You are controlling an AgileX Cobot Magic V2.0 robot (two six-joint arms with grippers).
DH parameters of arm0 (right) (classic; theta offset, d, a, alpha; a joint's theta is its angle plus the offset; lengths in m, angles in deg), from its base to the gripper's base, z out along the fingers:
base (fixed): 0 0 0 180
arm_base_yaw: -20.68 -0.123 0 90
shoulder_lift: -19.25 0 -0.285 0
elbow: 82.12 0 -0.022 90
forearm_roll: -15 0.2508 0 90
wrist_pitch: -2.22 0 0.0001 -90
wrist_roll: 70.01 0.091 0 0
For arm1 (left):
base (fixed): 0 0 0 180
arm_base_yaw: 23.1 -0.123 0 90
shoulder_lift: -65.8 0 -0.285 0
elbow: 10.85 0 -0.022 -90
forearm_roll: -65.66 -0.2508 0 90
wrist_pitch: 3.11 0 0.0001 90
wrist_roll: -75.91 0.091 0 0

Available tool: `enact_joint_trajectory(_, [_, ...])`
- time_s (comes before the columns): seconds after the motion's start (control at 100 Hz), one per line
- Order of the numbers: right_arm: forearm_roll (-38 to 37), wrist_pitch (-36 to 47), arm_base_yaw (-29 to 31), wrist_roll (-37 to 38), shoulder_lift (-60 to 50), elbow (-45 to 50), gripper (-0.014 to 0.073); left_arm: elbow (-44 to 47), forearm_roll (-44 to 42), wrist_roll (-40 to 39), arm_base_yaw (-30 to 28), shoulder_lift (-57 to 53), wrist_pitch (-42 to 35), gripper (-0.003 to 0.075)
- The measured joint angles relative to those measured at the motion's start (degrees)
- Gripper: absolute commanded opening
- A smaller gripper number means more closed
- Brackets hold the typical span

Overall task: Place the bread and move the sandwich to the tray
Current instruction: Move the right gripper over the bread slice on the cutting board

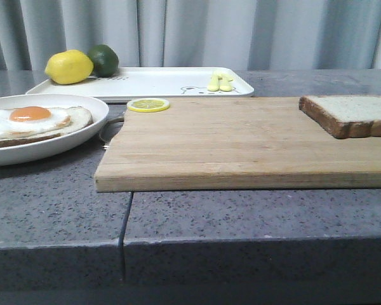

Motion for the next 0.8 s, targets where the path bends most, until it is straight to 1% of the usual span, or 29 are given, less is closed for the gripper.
enact_joint_trajectory(0.8, [0.00, 0.30, 0.00, 0.00, 0.00, 0.00, -0.0117, 0.00, 0.77, 0.00, 0.00, 0.00, -0.69, -0.0019])
